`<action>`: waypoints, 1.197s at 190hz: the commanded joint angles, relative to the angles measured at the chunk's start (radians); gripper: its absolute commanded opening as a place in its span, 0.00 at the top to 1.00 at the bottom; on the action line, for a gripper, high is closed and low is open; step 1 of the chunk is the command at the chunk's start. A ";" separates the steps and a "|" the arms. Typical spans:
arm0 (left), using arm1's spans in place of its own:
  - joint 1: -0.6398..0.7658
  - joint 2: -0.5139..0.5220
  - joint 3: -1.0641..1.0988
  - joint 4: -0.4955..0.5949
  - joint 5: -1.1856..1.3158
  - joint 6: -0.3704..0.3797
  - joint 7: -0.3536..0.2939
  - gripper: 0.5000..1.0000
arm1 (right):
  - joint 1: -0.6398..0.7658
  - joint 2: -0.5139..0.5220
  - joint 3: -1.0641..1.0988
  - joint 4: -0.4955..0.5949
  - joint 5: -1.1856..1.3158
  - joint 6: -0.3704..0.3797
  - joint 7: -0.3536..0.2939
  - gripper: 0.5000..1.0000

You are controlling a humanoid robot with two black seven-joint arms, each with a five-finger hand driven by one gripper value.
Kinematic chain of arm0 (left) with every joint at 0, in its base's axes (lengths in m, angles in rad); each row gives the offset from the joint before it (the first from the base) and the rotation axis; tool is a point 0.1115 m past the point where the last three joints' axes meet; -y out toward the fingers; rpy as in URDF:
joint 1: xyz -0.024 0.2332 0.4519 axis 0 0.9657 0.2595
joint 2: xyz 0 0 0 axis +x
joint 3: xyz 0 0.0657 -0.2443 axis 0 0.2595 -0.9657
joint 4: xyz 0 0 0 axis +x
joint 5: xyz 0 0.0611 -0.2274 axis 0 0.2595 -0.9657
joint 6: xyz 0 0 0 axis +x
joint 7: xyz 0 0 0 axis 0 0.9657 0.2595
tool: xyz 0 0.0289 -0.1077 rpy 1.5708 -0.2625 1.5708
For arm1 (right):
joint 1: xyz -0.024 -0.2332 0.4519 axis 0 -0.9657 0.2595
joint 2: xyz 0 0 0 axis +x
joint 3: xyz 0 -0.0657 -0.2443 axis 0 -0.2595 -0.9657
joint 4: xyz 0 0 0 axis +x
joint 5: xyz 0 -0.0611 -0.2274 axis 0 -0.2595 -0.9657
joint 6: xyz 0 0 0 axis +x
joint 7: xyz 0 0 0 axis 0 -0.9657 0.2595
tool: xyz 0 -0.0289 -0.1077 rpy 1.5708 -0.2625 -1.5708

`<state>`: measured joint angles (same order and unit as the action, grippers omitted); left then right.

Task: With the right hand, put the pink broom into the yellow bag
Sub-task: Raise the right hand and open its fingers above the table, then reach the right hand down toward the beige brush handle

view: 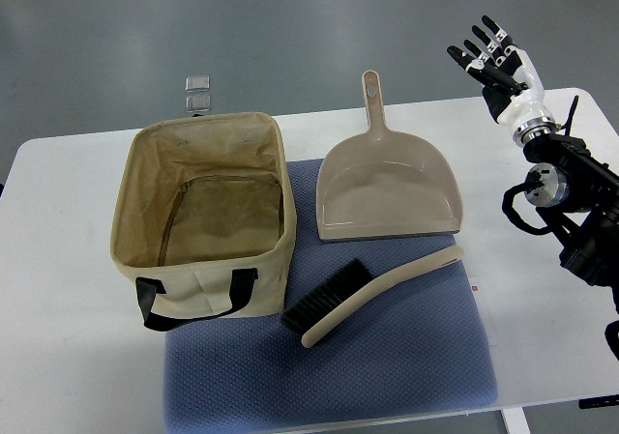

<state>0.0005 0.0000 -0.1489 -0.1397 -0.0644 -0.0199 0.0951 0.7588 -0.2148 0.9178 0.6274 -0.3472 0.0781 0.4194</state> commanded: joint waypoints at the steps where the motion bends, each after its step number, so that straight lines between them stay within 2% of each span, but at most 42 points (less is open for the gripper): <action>1: 0.000 0.000 0.000 0.002 0.000 0.000 0.000 0.00 | 0.002 -0.006 -0.005 0.005 -0.004 -0.015 -0.001 0.14; 34: 0.000 0.000 0.000 0.002 0.000 0.000 0.000 0.00 | 0.017 -0.048 -0.071 0.028 -0.038 -0.008 0.009 0.14; 94: 0.000 0.000 0.000 0.002 0.000 0.000 0.000 0.00 | 0.019 -0.256 -0.231 0.262 -0.329 0.009 0.010 0.14; 146: 0.001 0.000 0.000 0.002 0.000 0.000 0.000 0.00 | 0.016 -0.396 -0.284 0.420 -0.711 0.163 0.024 0.14; 178: 0.001 0.000 0.000 0.002 0.000 0.000 0.000 0.00 | 0.014 -0.482 -0.289 0.572 -0.907 0.295 0.027 0.14; 206: 0.001 0.000 0.000 0.002 0.000 0.000 0.000 0.00 | 0.013 -0.531 -0.316 0.640 -0.975 0.413 0.027 0.14; 228: 0.000 0.000 0.000 0.002 0.000 0.000 0.000 0.00 | 0.013 -0.549 -0.367 0.675 -1.010 0.437 0.027 0.14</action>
<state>0.0004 0.0000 -0.1488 -0.1381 -0.0644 -0.0199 0.0953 0.7718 -0.7459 0.5918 1.2700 -1.3243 0.4890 0.4474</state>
